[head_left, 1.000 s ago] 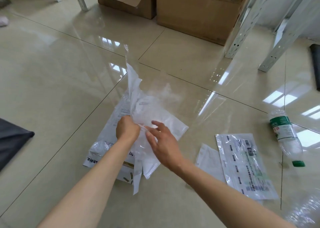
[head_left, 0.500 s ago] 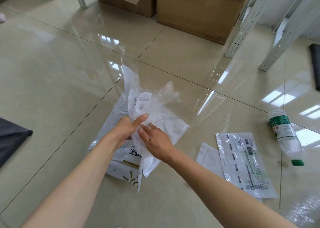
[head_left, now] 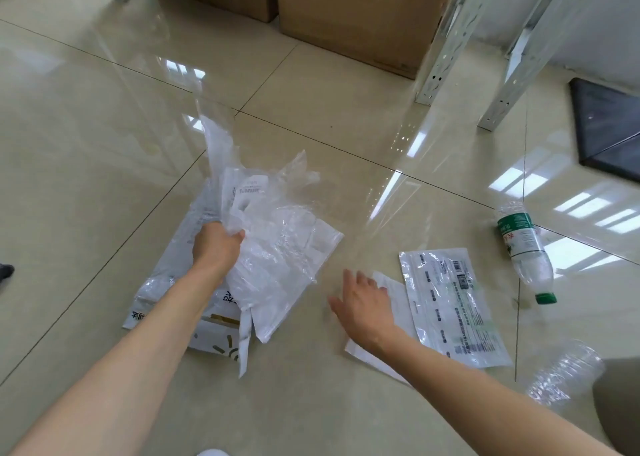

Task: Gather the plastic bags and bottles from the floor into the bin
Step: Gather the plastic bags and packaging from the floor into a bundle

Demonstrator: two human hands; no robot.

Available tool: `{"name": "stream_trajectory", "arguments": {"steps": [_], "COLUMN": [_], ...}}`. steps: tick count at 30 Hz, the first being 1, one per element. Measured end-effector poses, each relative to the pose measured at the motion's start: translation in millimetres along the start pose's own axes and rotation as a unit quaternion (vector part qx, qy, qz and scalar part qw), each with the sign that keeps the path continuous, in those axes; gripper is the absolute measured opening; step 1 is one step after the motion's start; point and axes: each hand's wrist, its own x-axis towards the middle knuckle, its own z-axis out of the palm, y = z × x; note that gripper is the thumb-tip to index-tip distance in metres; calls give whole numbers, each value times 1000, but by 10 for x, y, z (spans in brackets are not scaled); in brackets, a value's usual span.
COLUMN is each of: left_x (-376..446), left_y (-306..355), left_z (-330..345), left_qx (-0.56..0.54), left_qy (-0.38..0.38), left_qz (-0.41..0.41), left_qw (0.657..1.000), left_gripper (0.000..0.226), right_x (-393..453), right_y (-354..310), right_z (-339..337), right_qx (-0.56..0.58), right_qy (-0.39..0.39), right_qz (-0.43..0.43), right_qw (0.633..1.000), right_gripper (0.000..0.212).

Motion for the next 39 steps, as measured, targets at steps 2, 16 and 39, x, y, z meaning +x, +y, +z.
{"name": "stream_trajectory", "arguments": {"steps": [2, 16, 39], "left_x": [-36, -186, -257], "left_y": [30, 63, 145], "left_z": [46, 144, 262], "left_qx": [38, 73, 78], "left_qy": [10, 14, -6], "left_qz": [19, 44, 60], "left_qw": [999, 996, 995], "left_gripper": [33, 27, 30], "right_x": [-172, -354, -181], "right_y": [276, 439, 1060], "right_z": [70, 393, 8], "right_qx": [-69, -33, 247], "right_qy": [-43, 7, 170], "right_qz": [63, 67, 262], "right_qw": [995, 997, 917], "right_gripper": [62, 57, 33]}}
